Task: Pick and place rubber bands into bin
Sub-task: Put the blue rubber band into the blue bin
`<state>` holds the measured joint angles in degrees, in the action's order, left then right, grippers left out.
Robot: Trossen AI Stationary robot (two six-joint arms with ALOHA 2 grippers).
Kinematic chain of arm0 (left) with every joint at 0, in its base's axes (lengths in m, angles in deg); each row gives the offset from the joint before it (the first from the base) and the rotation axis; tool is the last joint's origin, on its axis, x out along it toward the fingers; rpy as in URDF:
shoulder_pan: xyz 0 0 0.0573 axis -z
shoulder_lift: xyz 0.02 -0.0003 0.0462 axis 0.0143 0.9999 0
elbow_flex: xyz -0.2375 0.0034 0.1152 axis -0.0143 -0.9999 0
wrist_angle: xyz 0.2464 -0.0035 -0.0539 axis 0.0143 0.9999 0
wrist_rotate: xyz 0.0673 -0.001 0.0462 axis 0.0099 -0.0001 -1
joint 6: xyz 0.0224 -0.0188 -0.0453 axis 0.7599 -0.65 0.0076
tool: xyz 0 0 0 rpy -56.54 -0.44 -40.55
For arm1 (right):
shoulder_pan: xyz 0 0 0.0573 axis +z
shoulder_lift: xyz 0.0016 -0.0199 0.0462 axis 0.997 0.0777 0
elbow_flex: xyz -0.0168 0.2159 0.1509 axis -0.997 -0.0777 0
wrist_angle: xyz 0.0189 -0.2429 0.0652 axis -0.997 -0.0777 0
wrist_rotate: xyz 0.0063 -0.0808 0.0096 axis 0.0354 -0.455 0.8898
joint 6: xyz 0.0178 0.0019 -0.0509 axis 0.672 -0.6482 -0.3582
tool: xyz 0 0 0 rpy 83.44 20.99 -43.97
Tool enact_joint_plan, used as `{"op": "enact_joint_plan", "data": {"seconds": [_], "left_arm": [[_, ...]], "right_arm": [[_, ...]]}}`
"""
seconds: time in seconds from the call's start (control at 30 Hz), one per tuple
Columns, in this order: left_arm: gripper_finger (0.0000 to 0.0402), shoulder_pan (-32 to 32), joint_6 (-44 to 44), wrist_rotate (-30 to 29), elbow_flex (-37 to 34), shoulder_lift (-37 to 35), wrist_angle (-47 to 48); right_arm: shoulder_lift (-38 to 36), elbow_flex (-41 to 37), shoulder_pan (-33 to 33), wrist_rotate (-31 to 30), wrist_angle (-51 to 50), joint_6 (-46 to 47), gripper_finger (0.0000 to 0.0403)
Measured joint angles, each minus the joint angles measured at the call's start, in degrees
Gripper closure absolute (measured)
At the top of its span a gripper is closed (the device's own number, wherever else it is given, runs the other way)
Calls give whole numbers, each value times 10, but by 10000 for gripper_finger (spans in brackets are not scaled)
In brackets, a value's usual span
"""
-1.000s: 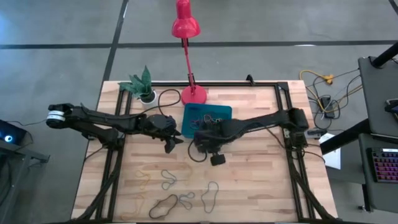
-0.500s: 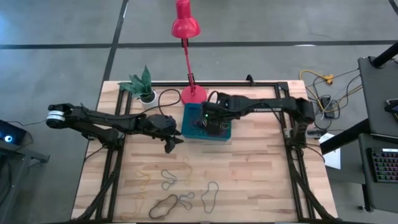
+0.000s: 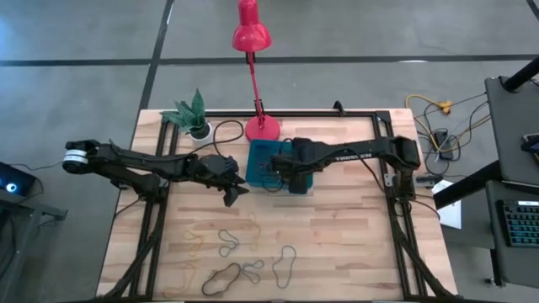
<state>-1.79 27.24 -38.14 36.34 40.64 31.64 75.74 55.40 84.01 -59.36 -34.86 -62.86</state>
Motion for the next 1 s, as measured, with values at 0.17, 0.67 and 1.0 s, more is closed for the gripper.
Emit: {"op": "enact_joint_plan", "data": {"seconds": [0.17, 0.67, 1.0], "left_arm": [[219, 0, 0, 0, 0, 0, 0], [219, 0, 1, 0, 0, 0, 0], [219, 0, 9, 4, 0, 0, 3]], "right_arm": [[-23, 0, 56, 46, 3, -101, 208], [40, -6, 223, 212, 135, -24, 202], [104, -1, 241, 217, 193, 98, 202]]}}
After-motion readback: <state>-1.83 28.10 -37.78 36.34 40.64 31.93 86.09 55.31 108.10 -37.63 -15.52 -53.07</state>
